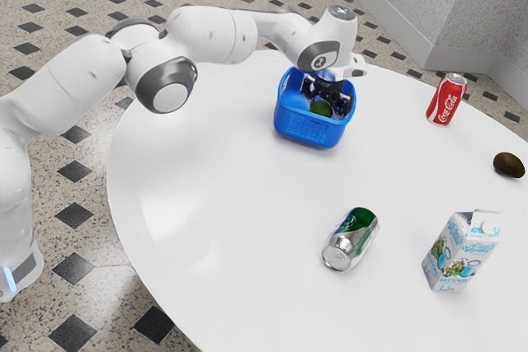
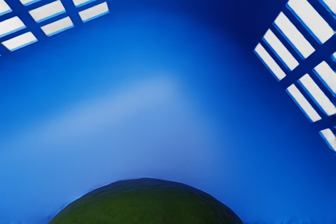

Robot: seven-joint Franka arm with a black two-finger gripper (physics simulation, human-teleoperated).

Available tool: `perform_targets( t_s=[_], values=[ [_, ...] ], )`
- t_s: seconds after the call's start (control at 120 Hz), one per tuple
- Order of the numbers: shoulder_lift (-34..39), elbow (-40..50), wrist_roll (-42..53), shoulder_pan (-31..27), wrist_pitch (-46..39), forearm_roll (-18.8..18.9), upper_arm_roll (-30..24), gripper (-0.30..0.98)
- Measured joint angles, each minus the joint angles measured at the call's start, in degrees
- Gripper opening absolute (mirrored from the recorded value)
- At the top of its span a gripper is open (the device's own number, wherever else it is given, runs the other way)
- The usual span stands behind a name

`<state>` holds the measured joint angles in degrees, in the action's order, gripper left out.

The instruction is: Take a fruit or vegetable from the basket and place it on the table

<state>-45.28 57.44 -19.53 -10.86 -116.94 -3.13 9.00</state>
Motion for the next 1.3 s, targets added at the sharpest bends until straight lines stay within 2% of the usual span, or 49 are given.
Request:
perform_targets(
  t_s=[0.1, 0.175, 0.483, 0.817, 1.075, 1.3],
  values=[
    [-0.02, 0.12, 0.15, 0.02, -0.06, -0.32, 0.14, 0.42],
    [-0.01, 0.2, -0.02, 0.03, -0.07, 0.08, 0.33, 0.35],
    [0.42, 0.11, -0.1, 0.05, 0.31, -0.2, 0.47, 0.36],
    [3.69, -0.09, -0.05, 0.05, 7.52, -0.07, 0.81, 0.34],
    [9.91, -0.18, -0.01, 0.05, 15.7, 0.85, 0.8, 0.33],
    [17.97, 0.59, 0.01, 0.16, 29.6, 0.46, 0.3, 0.34]
  ],
)
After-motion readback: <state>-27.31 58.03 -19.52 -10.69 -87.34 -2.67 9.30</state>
